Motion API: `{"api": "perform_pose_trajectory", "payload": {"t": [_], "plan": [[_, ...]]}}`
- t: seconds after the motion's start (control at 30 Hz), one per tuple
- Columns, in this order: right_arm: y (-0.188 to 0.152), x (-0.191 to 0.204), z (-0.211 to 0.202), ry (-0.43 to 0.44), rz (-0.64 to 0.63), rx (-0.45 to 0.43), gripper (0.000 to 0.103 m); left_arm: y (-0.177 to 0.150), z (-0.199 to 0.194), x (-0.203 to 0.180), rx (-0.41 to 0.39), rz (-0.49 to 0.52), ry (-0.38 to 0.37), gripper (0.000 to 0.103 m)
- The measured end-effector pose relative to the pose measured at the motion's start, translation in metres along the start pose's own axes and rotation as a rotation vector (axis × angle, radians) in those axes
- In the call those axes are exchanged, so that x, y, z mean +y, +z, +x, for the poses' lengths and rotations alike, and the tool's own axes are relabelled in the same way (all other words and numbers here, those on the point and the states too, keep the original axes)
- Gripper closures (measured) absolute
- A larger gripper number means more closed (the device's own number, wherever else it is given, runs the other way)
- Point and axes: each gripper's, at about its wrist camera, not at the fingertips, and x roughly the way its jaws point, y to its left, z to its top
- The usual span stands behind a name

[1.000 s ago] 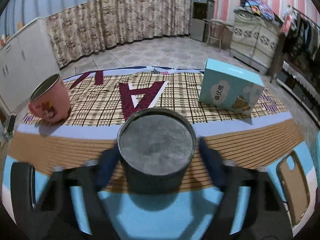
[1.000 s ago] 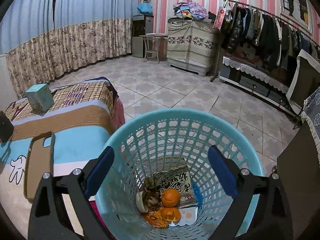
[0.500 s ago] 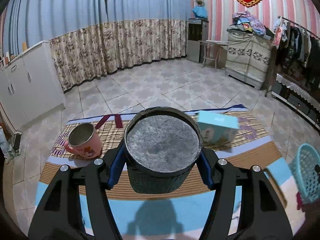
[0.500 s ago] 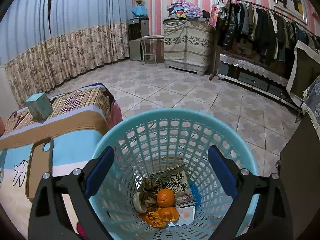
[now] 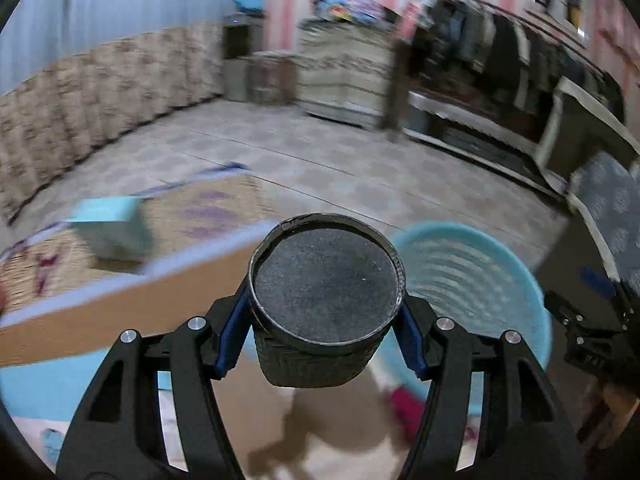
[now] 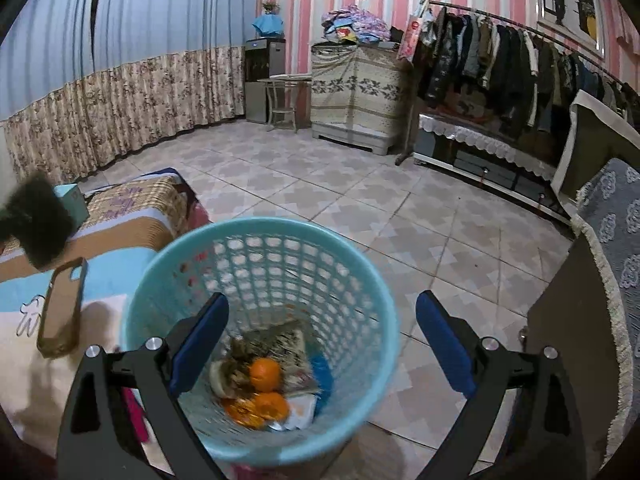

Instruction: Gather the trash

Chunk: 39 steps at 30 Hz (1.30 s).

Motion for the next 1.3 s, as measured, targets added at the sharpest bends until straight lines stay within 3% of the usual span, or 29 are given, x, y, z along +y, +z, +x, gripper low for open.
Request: {"api": "perform_pose_trajectory", "payload": {"t": [0.13,0.23,0.27,0.3,0.33,0.57,0.77,0.87,1.07,1.3], "plan": [[-0.004,-0.023,-0.004,-0.021,0.013,0.004,0.01,-0.007,0.025,-0.061,0.034,0.064,-0.076,0.041],[-0.007,-0.036,-0.007,-0.03,0.029,0.005,0.01,-0.006,0.034,-0.08,0.042,0.095,-0.089,0.04],[-0.007,-0.039,-0.009,-0.033,0.032,0.003,0.01,-0.004,0.034,-0.083,0.039,0.102,-0.089,0.032],[-0.008,-0.041,-0.01,-0.035,0.034,0.002,0.01,-0.003,0.032,-0.082,0.036,0.103,-0.076,0.016],[-0.008,-0.042,-0.012,-0.036,0.035,0.001,0.01,0.0,0.028,-0.08,0.021,0.1,-0.048,0.01],[-0.006,-0.026,-0.024,0.0,0.041,-0.03,0.01,0.002,-0.024,-0.038,-0.075,0.085,0.076,0.006],[-0.004,0.017,-0.045,0.081,0.018,-0.063,0.01,-0.016,-0.094,0.004,-0.159,0.047,0.176,0.005],[-0.008,0.042,-0.066,0.118,0.006,-0.096,0.004,-0.036,-0.134,0.025,-0.193,0.018,0.227,0.005],[-0.021,0.104,-0.114,0.22,-0.029,-0.149,0.004,-0.091,-0.203,0.067,-0.234,-0.062,0.318,0.005],[-0.054,0.181,-0.153,0.316,-0.1,-0.173,0.004,-0.149,-0.247,0.11,-0.249,-0.146,0.415,0.005]]}}
